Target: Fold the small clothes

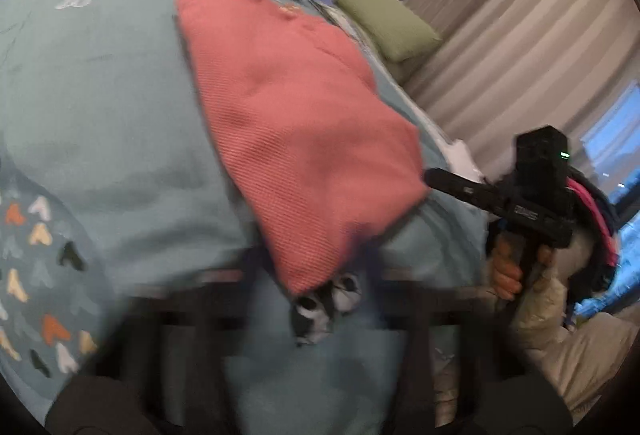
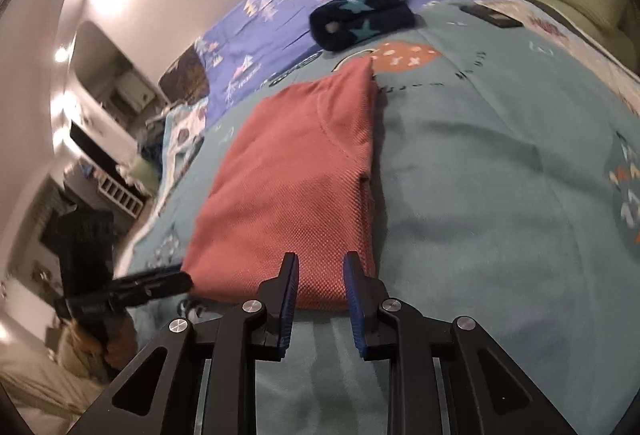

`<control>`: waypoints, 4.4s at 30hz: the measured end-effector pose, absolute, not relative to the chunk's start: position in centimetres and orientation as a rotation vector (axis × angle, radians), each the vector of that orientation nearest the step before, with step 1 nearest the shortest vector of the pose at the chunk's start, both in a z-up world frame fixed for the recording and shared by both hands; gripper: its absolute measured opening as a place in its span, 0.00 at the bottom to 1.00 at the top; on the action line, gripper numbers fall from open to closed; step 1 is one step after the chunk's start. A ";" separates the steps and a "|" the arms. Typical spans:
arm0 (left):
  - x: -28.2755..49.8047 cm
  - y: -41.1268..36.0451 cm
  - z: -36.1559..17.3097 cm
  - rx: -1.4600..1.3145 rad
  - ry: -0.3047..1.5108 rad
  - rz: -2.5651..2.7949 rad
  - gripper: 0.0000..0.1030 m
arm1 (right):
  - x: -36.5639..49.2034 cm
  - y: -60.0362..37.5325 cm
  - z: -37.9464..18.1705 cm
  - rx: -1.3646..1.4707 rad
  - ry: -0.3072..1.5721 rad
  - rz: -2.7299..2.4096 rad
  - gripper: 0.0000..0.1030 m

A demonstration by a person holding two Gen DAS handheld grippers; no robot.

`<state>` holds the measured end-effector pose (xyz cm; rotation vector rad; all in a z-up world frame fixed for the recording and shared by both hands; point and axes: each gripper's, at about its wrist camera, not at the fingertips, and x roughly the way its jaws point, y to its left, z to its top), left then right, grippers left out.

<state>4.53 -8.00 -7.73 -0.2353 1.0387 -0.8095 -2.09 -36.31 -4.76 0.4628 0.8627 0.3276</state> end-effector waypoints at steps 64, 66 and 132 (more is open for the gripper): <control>16.6 -9.7 -9.0 -0.337 1.008 -0.838 0.67 | 14.9 -37.1 -7.6 0.567 0.960 0.627 0.60; 17.0 -9.9 -9.0 -0.336 1.003 -0.849 0.67 | 15.7 -37.0 -7.8 0.576 0.960 0.647 0.60; 53.1 -22.0 -1.5 0.117 0.572 -0.410 0.54 | 54.2 -39.6 -0.6 0.020 0.732 -0.060 0.44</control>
